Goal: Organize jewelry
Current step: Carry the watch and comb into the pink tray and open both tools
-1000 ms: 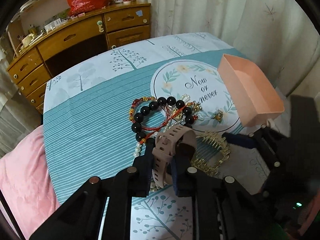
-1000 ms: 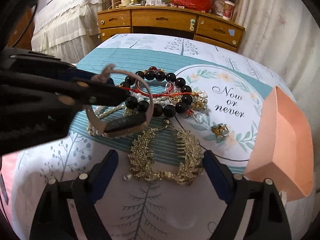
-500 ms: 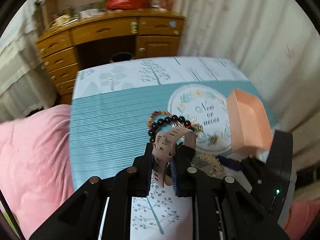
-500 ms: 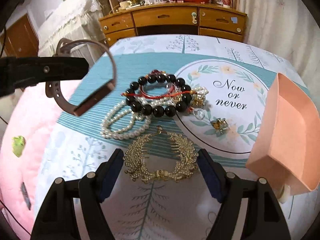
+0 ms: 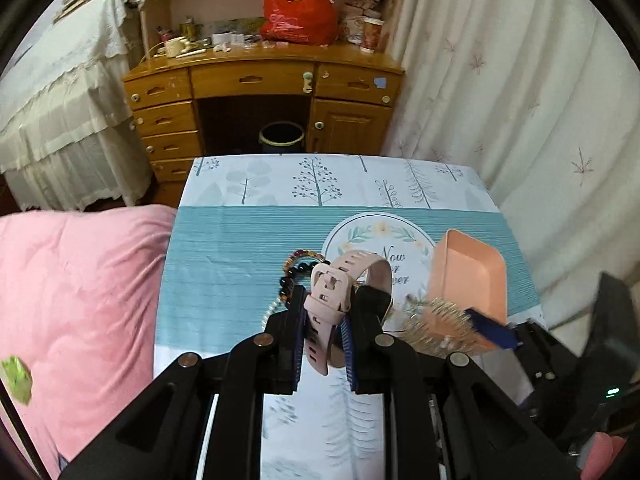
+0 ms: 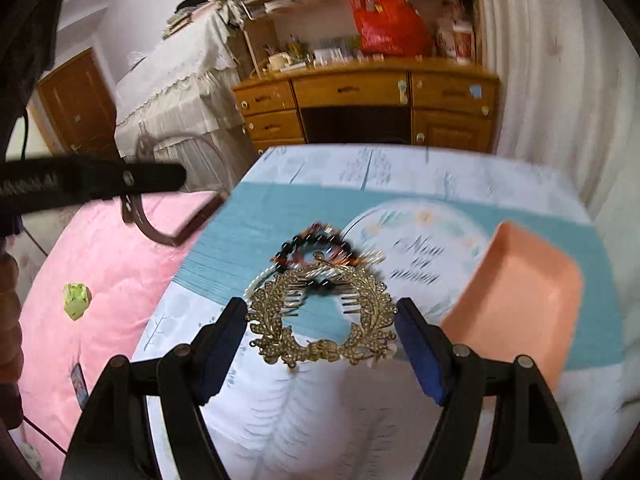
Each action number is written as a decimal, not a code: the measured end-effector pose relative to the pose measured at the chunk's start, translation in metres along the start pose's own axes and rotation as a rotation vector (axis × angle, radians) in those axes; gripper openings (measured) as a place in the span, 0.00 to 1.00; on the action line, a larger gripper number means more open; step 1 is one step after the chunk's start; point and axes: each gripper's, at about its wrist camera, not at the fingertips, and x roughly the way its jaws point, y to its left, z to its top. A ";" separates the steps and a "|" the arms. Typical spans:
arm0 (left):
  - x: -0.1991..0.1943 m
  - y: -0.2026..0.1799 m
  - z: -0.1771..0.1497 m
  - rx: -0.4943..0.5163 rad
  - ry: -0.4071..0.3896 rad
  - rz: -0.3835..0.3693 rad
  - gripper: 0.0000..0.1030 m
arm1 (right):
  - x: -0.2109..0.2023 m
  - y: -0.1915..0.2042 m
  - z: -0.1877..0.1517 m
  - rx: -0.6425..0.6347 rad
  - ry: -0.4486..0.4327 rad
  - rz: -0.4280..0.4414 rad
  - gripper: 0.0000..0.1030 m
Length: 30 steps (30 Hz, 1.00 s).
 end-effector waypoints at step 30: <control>0.079 -0.161 -0.023 -0.171 0.044 -0.109 0.30 | -0.034 -0.181 0.017 -0.020 0.014 0.115 0.75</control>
